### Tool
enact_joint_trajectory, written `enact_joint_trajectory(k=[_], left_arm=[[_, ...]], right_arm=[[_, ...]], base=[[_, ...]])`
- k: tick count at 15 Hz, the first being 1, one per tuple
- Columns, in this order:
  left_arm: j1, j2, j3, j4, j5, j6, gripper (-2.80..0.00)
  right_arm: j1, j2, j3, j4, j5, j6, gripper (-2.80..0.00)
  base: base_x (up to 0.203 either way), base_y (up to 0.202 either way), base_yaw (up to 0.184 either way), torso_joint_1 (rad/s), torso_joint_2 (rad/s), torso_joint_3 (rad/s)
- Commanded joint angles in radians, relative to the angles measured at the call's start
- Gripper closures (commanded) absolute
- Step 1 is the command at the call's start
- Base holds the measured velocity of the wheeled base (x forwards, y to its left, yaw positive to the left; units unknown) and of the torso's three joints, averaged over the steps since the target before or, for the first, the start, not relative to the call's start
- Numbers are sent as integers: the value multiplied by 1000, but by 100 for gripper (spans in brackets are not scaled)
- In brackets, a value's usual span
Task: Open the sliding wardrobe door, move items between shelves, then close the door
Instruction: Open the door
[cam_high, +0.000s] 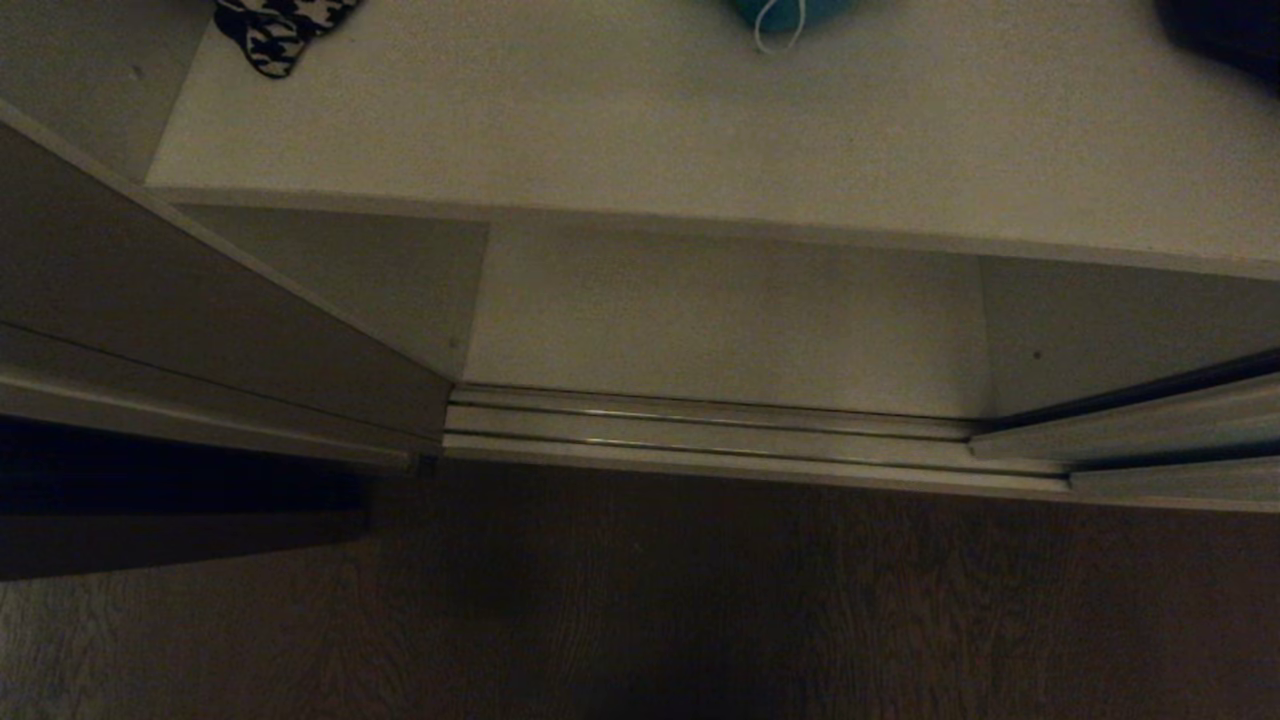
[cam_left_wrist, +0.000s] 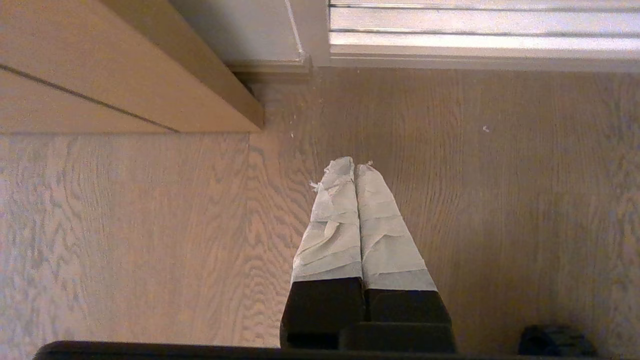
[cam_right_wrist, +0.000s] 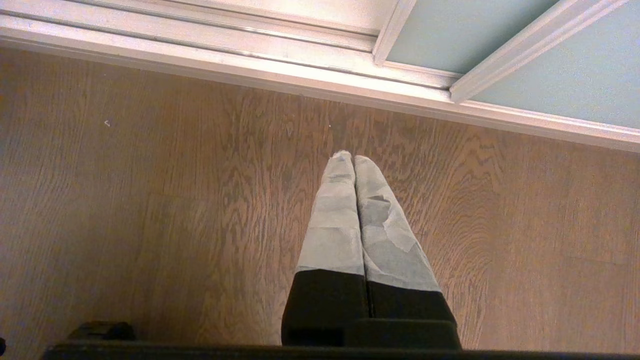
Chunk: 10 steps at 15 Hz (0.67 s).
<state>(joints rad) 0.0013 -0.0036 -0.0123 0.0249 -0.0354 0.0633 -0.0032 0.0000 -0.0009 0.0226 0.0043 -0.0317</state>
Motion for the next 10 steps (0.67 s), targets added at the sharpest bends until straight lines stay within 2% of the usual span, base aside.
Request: enact_joint_trajectory(k=[1,2,10], left_arm=[[0,2,0,0,-1,-1,0],[0,4,0,3,-3,18,0],[0,4,-1,3,-3,27,0]], right_arm=[[0,-2,1,0,0,-1,0],[0,-2,-1,0,0,-1,0],[0,-2,0,0,0,-1,0]], base=[[0,0,0,0,0,0],[0,0,0,0,0,0],[0,0,0,0,0,0]])
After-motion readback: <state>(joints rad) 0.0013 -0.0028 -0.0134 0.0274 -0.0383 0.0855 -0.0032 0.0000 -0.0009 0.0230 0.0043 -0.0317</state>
